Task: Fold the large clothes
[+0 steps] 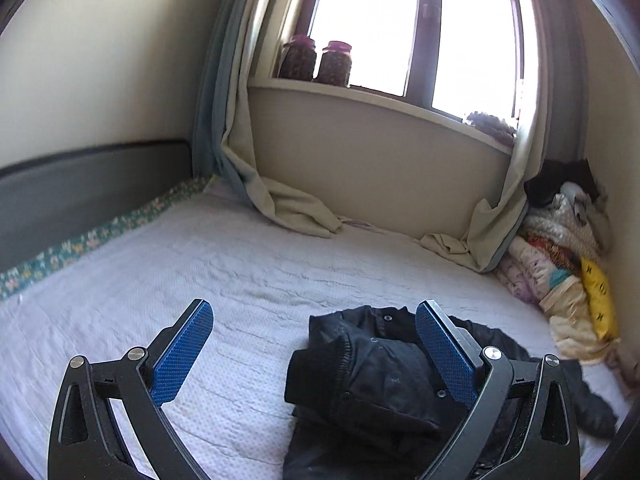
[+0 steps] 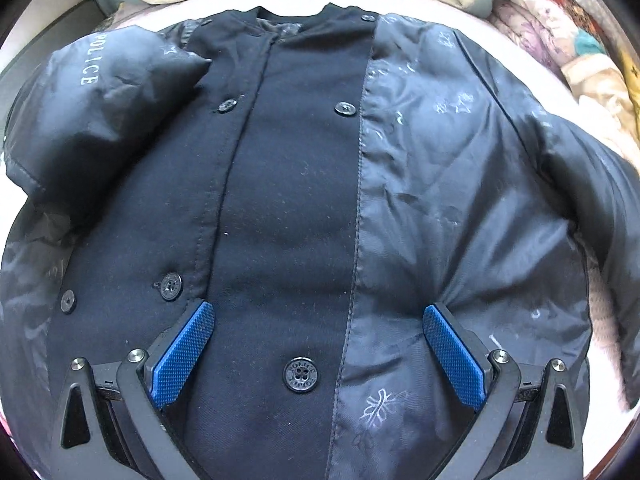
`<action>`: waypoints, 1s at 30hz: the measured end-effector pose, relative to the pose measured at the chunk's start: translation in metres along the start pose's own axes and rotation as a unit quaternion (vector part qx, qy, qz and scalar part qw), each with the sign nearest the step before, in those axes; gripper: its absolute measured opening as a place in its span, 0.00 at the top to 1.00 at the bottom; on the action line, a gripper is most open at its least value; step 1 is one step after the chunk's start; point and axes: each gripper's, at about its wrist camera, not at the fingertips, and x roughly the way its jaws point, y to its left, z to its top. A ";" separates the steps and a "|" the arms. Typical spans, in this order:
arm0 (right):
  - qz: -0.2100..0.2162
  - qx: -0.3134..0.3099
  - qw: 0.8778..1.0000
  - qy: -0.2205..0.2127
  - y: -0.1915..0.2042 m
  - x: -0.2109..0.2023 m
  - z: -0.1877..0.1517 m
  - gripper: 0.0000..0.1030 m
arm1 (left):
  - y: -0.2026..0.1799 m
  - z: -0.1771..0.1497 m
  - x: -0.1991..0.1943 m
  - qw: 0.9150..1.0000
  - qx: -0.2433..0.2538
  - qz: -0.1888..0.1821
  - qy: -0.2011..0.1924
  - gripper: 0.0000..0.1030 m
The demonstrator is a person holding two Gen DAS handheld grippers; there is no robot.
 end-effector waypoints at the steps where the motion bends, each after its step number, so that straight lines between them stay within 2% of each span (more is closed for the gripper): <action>1: -0.006 -0.005 1.000 -0.003 0.001 -0.004 0.000 0.00 | 0.008 0.002 0.001 1.000 -0.016 -0.001 0.006 0.00; 2: -0.012 -0.008 1.000 -0.009 0.003 -0.008 0.001 0.00 | 0.013 0.003 0.001 1.000 -0.025 0.001 0.009 0.00; 5: -0.038 -0.037 0.996 -0.065 0.021 -0.039 0.002 0.11 | 0.026 0.008 0.001 0.999 -0.035 0.021 0.014 0.00; 8: -0.019 -0.077 0.991 -0.108 0.051 -0.071 0.011 0.20 | 0.035 0.013 0.000 0.999 -0.041 0.033 0.010 0.00; 10: 0.002 -0.112 0.985 -0.132 0.081 -0.092 0.023 0.20 | 0.038 0.015 0.001 0.998 -0.044 0.037 0.010 0.00; 13: 0.037 -0.158 0.976 -0.144 0.128 -0.103 0.044 0.19 | 0.042 0.015 0.002 0.998 -0.045 0.046 0.011 0.00; 14: 0.039 -0.186 0.971 -0.142 0.147 -0.102 0.049 0.15 | 0.042 0.015 0.003 0.998 -0.045 0.048 0.012 0.00; 15: 0.032 -0.216 0.966 -0.140 0.168 -0.098 0.052 0.11 | 0.043 0.015 0.004 0.998 -0.045 0.049 0.014 0.00; 17: 0.002 -0.279 0.951 -0.135 0.201 -0.083 0.051 0.11 | 0.045 0.014 0.007 0.997 -0.047 0.051 0.019 0.00; 19: -0.051 -0.332 0.932 -0.137 0.224 -0.061 0.048 0.12 | 0.047 0.014 0.008 0.997 -0.053 0.049 0.024 0.01; 20: -0.080 -0.343 0.925 -0.144 0.230 -0.054 0.046 0.16 | 0.048 0.014 0.008 0.997 -0.055 0.048 0.025 0.01; 21: -0.098 -0.345 0.922 -0.146 0.231 -0.049 0.047 0.29 | 0.048 0.014 0.007 0.997 -0.057 0.048 0.025 0.01; 22: -0.106 -0.341 0.923 -0.142 0.229 -0.044 0.050 0.39 | 0.049 0.014 0.006 0.997 -0.059 0.047 0.024 0.01; 23: -0.103 -0.327 0.930 -0.134 0.223 -0.041 0.055 0.55 | 0.049 0.015 0.006 0.997 -0.060 0.046 0.023 0.01; 24: -0.092 -0.301 0.940 -0.128 0.214 -0.041 0.061 0.65 | 0.050 0.015 0.005 0.997 -0.061 0.046 0.023 0.01; 27: -0.082 -0.249 0.955 -0.136 0.186 -0.047 0.071 0.79 | 0.050 0.014 0.007 0.997 -0.063 0.043 0.028 0.00; 30: -0.057 -0.179 0.970 -0.153 0.150 -0.063 0.073 0.83 | 0.047 0.012 0.008 0.997 -0.061 0.043 0.033 0.00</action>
